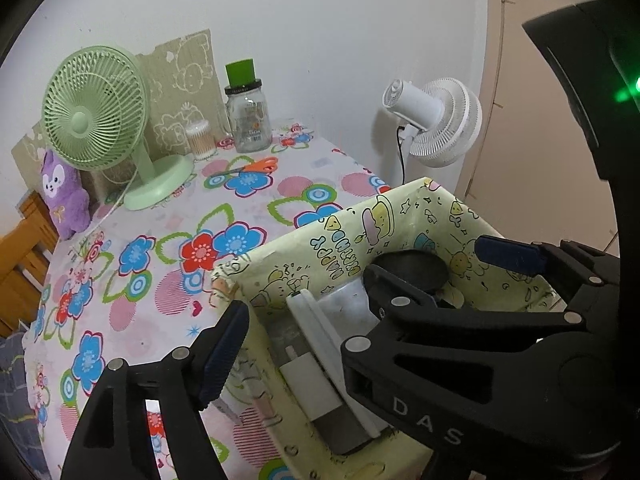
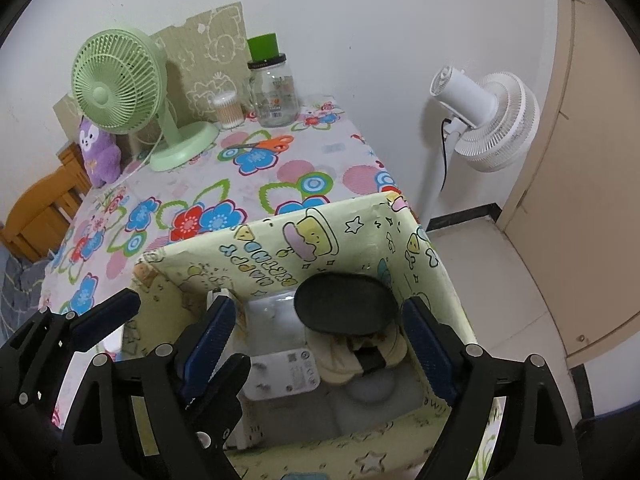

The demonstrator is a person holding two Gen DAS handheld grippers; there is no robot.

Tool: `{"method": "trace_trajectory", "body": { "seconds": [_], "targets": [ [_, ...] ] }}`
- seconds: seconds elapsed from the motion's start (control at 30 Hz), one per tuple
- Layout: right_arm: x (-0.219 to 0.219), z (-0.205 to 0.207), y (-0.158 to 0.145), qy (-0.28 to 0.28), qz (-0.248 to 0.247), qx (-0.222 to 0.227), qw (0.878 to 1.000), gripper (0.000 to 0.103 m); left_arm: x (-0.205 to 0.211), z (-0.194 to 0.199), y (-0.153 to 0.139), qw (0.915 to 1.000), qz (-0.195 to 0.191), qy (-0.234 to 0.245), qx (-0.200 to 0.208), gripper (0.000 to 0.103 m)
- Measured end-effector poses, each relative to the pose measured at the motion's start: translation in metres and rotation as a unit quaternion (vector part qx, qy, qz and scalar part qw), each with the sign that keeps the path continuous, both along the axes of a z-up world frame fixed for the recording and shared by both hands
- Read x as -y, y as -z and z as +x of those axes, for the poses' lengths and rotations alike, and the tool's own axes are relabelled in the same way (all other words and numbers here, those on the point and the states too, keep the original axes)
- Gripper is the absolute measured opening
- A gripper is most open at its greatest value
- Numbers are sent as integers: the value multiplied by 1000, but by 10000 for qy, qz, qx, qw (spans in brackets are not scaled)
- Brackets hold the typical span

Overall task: Organize rigid objects
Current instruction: 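Lower the white remote into the box with the left gripper while the right releases the black case inside, then withdraw both grippers from the yellow box toward the white earbud case and black key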

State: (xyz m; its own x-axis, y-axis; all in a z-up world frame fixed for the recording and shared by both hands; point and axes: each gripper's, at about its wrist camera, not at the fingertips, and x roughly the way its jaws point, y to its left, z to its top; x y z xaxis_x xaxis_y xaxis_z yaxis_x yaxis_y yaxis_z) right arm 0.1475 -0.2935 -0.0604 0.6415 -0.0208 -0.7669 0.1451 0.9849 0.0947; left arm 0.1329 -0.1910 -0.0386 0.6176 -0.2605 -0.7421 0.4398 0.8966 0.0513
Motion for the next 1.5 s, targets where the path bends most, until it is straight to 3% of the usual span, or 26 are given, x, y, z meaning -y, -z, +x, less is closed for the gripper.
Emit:
{"method": "trace_trajectory", "body": {
  "seconds": [0.9, 1.5],
  "targets": [
    [-63, -48, -28, -153, -353, 332, 9987, 88, -59, -47, -19, 9991, -43, -224, 348, 89],
    [-110, -64, -24, -313, -430, 424, 9977, 88, -106, -63, -13, 9970, -84, -602, 475, 92]
  ]
}}
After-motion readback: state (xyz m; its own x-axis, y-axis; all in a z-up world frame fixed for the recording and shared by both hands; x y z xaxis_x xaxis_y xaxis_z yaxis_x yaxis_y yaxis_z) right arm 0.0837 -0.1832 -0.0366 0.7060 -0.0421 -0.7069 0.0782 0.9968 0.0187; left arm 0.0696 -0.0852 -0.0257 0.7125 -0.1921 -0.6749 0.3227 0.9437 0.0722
